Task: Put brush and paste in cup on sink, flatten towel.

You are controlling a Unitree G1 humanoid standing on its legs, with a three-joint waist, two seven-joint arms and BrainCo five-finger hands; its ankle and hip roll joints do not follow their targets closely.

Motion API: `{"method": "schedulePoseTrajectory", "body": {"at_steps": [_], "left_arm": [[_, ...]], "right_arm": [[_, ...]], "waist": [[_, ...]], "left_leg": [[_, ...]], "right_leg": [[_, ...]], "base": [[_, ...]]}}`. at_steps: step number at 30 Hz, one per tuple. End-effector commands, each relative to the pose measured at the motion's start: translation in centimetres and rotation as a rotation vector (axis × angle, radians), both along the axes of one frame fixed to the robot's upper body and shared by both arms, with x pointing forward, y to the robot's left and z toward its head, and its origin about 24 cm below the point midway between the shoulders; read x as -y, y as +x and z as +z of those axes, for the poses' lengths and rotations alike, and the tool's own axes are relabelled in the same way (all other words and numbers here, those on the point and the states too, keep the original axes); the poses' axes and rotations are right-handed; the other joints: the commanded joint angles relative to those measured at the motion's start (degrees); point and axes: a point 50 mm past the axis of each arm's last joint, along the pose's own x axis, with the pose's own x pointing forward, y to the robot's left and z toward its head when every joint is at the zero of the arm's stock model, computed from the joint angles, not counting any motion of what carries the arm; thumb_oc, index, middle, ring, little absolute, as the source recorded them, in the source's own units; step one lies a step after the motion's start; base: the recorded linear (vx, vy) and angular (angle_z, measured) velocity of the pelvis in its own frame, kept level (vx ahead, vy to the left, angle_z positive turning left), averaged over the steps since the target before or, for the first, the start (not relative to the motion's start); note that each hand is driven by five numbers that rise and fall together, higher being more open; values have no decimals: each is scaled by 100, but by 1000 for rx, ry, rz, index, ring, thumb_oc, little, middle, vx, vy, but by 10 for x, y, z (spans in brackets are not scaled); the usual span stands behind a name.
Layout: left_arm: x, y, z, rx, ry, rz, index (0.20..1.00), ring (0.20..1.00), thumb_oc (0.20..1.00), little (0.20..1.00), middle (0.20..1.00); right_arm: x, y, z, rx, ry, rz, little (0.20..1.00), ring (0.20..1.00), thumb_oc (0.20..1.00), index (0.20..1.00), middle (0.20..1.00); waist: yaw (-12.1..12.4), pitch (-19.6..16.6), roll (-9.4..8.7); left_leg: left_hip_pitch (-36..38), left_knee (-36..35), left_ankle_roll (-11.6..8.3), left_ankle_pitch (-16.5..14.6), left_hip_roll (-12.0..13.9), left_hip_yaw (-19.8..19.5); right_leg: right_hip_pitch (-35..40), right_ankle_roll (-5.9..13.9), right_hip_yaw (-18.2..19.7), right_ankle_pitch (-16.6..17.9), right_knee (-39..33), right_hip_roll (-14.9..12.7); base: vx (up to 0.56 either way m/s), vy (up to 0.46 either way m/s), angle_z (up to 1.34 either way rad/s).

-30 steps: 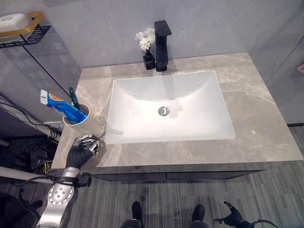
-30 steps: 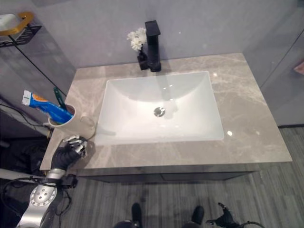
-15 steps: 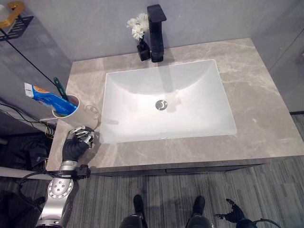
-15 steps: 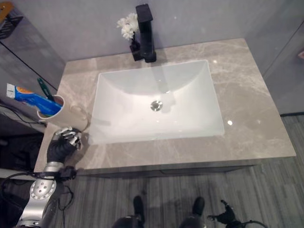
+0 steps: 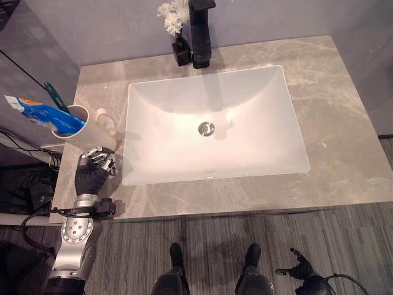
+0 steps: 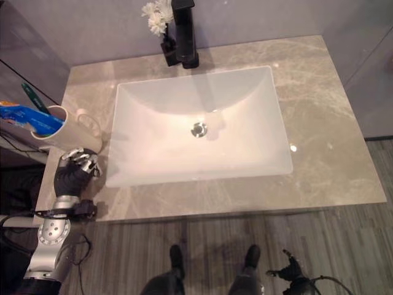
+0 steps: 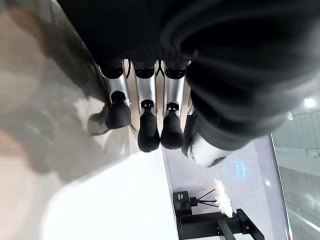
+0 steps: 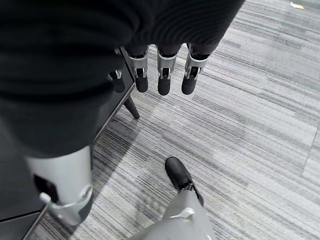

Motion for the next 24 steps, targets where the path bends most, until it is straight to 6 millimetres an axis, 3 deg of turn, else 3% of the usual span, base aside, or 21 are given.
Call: {"method": "schedulePoseTrajectory", "body": {"at_steps": [1, 10, 24], "left_arm": [[-23, 6, 35, 141, 82, 109, 200, 200, 200, 200, 200], [-26, 21, 63, 232, 131, 127, 200, 200, 200, 200, 200], [-18, -7, 29, 146, 25, 62, 200, 200, 200, 200, 200]], "right_arm": [[1, 17, 7, 27, -45, 78, 1000, 1000, 1000, 1000, 1000], [-4, 26, 9, 50, -34, 95, 1000, 1000, 1000, 1000, 1000], [0, 19, 3, 64, 34, -95, 1000, 1000, 1000, 1000, 1000]], "waist": [[-54, 213, -107], [-93, 302, -166], [132, 269, 22]], "left_leg": [[-180, 11, -33, 253, -150, -119], [-285, 11, -12, 251, -186, -125], [-374, 11, 20, 238, -313, -269]], "right_leg": [[352, 127, 84, -58, -4, 30], [238, 165, 97, 3, 3, 0], [311, 198, -98, 23, -4, -128]], "base": [[0, 0, 0], [0, 0, 0], [6, 2, 3]]}}
